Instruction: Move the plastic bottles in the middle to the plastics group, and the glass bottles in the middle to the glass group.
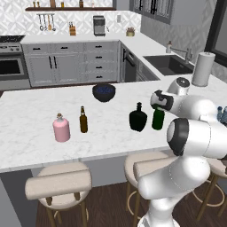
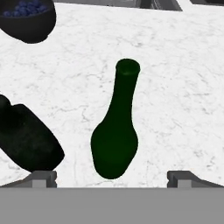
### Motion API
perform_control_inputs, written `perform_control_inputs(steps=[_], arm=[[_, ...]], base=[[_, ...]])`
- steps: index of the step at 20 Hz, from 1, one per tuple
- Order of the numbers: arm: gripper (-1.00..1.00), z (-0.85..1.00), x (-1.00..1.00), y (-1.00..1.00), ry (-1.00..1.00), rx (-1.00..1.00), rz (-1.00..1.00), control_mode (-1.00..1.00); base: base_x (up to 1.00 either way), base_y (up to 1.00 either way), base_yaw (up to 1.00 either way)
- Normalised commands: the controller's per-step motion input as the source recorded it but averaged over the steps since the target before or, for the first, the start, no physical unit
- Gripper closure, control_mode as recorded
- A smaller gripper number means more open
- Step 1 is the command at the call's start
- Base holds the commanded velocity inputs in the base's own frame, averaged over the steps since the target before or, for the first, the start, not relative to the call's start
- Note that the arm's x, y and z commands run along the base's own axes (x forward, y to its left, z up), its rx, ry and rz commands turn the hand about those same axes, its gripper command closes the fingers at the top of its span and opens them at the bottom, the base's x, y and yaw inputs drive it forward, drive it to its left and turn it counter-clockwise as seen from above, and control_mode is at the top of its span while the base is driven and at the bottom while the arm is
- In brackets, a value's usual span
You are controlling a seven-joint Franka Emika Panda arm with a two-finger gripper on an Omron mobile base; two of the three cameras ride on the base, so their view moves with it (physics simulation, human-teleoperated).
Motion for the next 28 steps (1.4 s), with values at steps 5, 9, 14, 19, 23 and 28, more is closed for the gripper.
perform_control_inputs(steps=[5,9,14,19,23,28], arm=[[-1.0,-0.3,0.17,0.0,0.01,0.0,0.0,-1.0],[-1.0,-0.11,0.2,0.0,0.0,0.0,0.0,-1.0],[-1.0,0.0,0.18,-0.01,0.0,0.0,0.0,-1.0],[-1.0,0.0,0.09,-0.03,0.0,0.01,0.0,-1.0],[-1.0,-0.06,0.09,-0.01,0.0,0.02,0.0,-1.0],[-1.0,-0.13,0.12,0.0,0.0,0.0,0.0,-1.0]], base=[[0.0,0.0,0.0],[0.0,0.0,0.0],[0.0,0.0,0.0],[0.0,0.0,0.0],[0.0,0.0,0.0],[0.0,0.0,0.0]])
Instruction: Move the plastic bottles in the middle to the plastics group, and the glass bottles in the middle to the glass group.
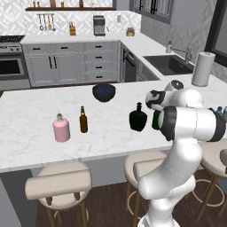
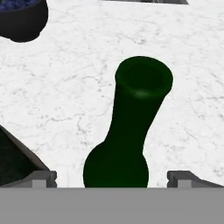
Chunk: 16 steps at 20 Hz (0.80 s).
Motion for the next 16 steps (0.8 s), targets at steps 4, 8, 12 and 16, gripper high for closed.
perform_control_inputs(steps=[4,8,12,16], arm=[[-1.0,-0.13,0.11,0.0,0.0,0.0,0.0,-1.0],[-1.0,-0.08,0.12,0.0,0.0,0.0,0.0,-1.0],[-1.0,-0.13,0.18,-0.01,0.0,0.0,0.0,-1.0],[-1.0,-0.01,0.03,0.0,0.0,0.0,0.0,-1.0]], base=[[0.0,0.0,0.0],[0.0,0.0,0.0],[0.0,0.0,0.0],[0.0,0.0,0.0]])
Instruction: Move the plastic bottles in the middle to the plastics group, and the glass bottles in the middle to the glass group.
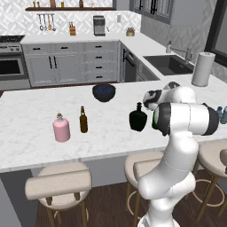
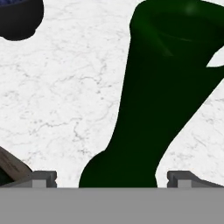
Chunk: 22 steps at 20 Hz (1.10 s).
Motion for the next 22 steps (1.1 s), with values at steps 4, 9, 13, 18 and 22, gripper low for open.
perform_control_inputs(steps=[4,9,13,18,22], arm=[[1.0,0.0,0.0,0.0,0.0,0.0,0.0,-1.0],[1.0,0.0,0.0,0.0,0.0,0.0,0.0,-1.0],[1.0,0.11,-0.37,0.0,-0.01,0.0,0.0,-1.0],[1.0,0.35,-0.82,-0.03,0.0,0.0,0.0,-1.0],[1.0,0.36,-0.75,0.14,-0.01,0.0,0.0,-1.0]], base=[[0.0,0.0,0.0],[0.0,0.0,0.0],[0.0,0.0,0.0],[0.0,0.0,0.0],[0.0,0.0,0.0]])
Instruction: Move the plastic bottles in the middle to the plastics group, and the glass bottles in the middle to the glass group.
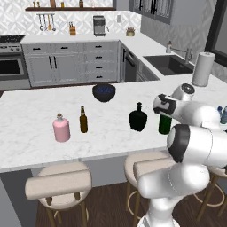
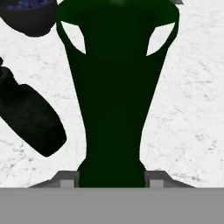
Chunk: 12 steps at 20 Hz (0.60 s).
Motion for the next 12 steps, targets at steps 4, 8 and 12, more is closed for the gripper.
perform_control_inputs(steps=[4,8,12], arm=[[1.0,0.27,-0.6,0.57,-0.02,0.0,0.09,-1.0],[1.0,0.16,-0.73,0.76,0.0,0.0,0.13,-1.0],[1.0,0.25,-0.52,0.88,0.0,0.0,0.11,-1.0]], base=[[0.0,0.0,0.0],[0.0,0.0,0.0],[0.0,0.0,0.0]])
